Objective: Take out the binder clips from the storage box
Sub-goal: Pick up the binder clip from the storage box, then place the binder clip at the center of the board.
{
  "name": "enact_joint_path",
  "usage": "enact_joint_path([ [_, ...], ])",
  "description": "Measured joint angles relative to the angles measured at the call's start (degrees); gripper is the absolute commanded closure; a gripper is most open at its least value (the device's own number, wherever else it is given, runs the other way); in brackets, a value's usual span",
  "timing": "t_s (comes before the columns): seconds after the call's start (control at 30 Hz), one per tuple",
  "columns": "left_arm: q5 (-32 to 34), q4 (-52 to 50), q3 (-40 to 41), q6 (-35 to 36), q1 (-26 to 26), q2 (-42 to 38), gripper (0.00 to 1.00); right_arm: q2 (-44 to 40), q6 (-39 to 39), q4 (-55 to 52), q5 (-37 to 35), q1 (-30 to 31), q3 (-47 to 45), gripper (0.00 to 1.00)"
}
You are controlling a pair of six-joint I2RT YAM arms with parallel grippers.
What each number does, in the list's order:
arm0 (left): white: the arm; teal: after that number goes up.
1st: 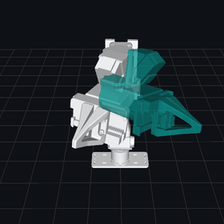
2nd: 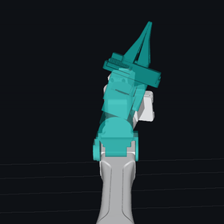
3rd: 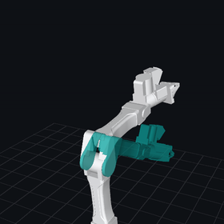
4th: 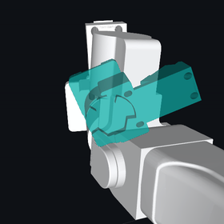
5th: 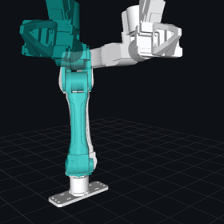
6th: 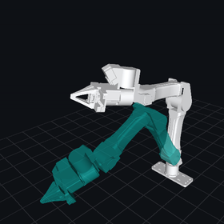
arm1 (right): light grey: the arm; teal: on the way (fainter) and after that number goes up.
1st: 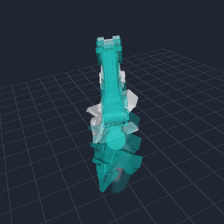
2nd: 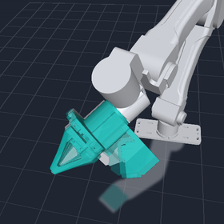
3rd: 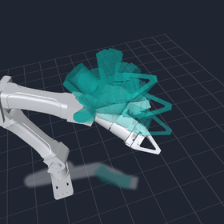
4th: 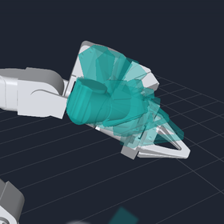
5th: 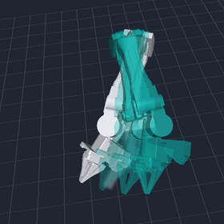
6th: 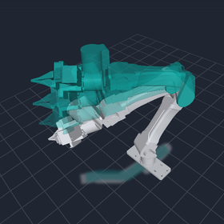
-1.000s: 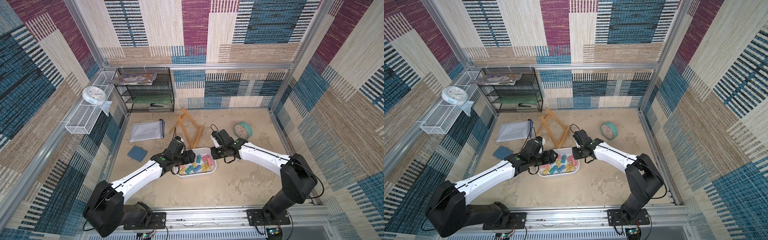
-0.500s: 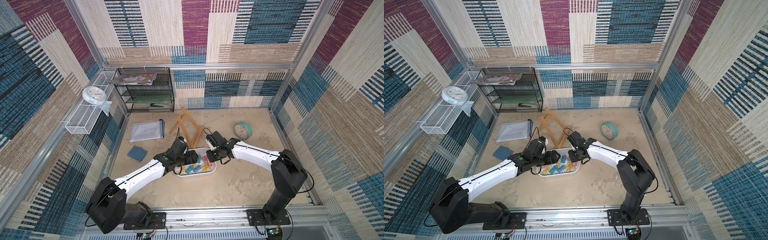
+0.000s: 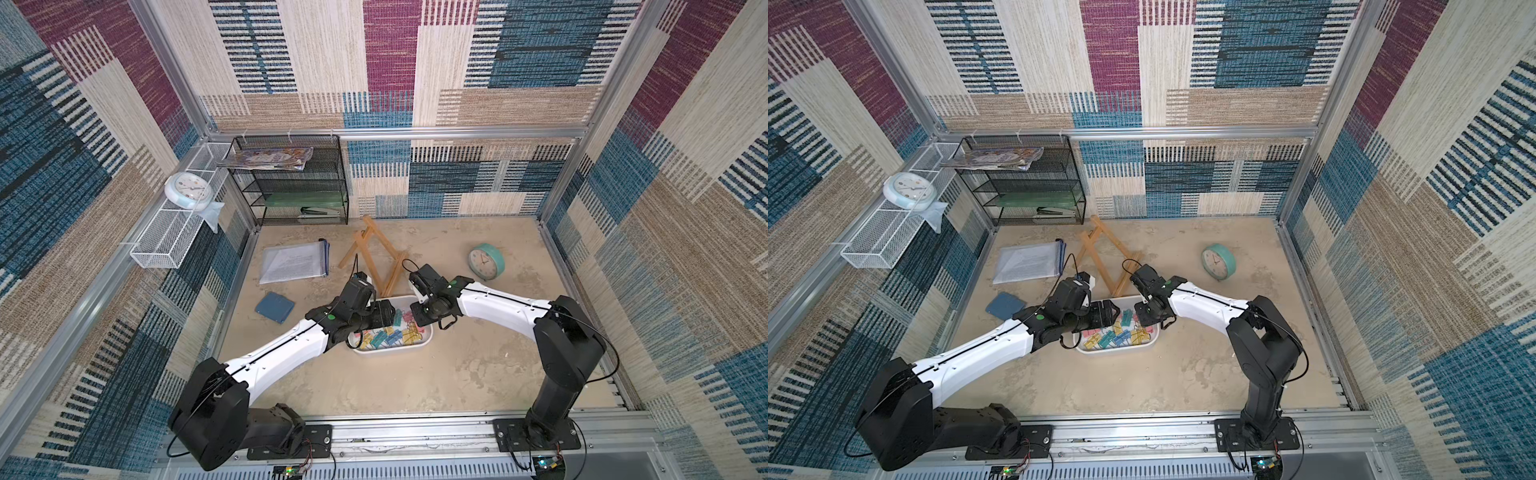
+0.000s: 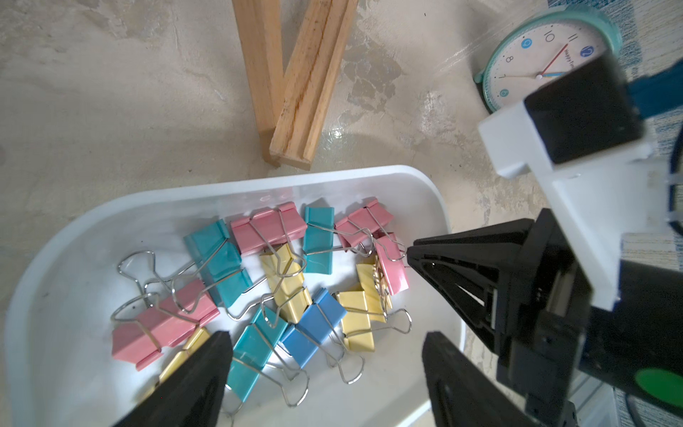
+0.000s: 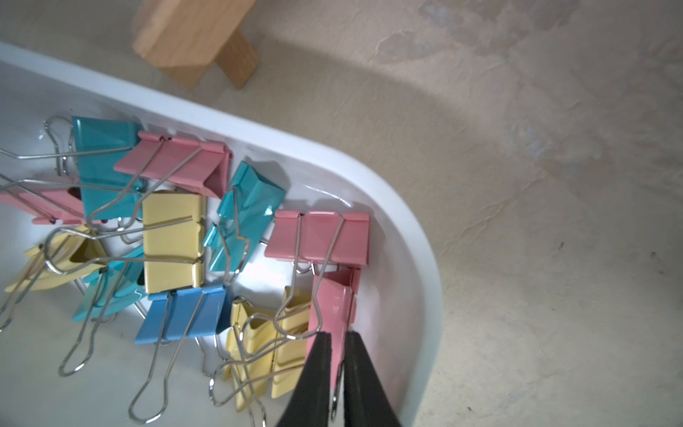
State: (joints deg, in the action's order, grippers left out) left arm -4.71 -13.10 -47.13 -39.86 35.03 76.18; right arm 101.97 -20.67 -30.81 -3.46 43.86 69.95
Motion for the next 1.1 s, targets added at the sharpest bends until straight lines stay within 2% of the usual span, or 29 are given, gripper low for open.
enact_joint_path([
  [0.2,0.04,-0.26,0.61,0.00,0.00,-1.09,0.14,-1.90,0.11,-1.44,-0.68,0.31,0.24,1.00],
  [0.53,-0.20,-0.39,-1.20,0.44,0.02,-0.63,0.13,-8.83,0.72,-5.18,-3.37,0.37,0.98,1.00],
  [0.63,-0.66,-0.39,-2.23,0.87,0.17,0.42,0.13,-12.33,0.70,-5.05,-5.33,0.42,0.70,1.00],
  [0.73,-1.44,-0.39,-4.24,1.09,1.01,2.23,0.12,-14.97,0.00,-5.01,-11.58,0.31,-0.66,1.00],
  [0.87,-1.68,-0.15,-7.37,1.55,3.15,5.57,0.10,-16.87,-0.31,-4.39,-18.56,-3.98,-4.44,1.00],
  [0.97,-1.68,-0.07,-9.35,1.73,4.96,8.02,0.10,-15.21,-0.48,-3.82,-20.46,-8.70,-5.62,1.00],
  [1.1,-0.90,0.24,-10.27,1.68,7.17,9.27,0.10,-9.70,0.39,-2.45,-20.48,-11.85,-5.40,1.00],
])
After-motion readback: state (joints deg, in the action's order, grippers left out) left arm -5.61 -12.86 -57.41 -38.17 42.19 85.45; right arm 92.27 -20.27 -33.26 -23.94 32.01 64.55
